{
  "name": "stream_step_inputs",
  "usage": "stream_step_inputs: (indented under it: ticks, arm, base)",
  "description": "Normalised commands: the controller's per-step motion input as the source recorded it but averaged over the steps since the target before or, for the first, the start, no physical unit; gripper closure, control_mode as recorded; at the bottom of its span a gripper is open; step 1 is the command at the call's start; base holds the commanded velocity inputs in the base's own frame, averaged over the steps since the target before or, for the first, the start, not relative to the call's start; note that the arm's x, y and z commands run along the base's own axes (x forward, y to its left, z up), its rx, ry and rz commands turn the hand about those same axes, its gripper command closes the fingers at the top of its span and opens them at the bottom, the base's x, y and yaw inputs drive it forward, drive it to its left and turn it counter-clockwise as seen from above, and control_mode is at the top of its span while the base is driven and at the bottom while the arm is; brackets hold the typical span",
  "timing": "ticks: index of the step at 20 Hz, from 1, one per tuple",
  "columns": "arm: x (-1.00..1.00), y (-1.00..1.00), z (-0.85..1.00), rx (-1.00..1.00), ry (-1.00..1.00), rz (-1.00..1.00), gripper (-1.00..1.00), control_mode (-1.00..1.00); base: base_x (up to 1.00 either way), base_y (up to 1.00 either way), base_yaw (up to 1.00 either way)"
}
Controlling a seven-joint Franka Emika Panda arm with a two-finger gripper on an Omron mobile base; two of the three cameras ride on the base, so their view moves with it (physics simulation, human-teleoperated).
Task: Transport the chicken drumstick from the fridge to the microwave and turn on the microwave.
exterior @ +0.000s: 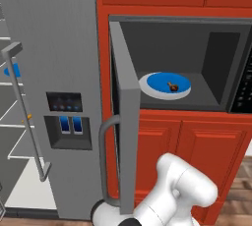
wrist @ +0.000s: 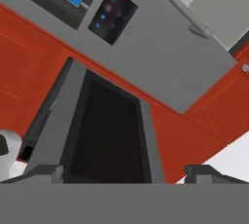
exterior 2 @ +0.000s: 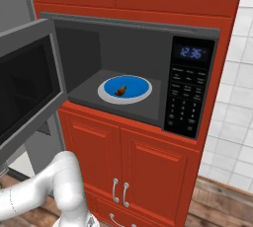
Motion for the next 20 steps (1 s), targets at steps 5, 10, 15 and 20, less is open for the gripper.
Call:
stream_step_inputs:
  ticks: [5,10,15,20]
  arm:
    - [0.49,-0.99,-0.12,0.13,0.0,0.0,-1.0,-1.0]
    - [0.69,-0.98,-0.45,0.1,0.0,-0.04,-1.0,-1.0]
    - [0.95,-0.85,-0.55,0.04,0.01,-0.08,-1.0,-1.0]
    - [0.92,-0.89,-0.31,0.06,0.01,-0.09,-1.0,-1.0]
  base:
    - [0.0,0.0,0.0]
    - [0.0,0.0,0.0]
    - [0.0,0.0,0.0]
    - [0.0,0.0,0.0]
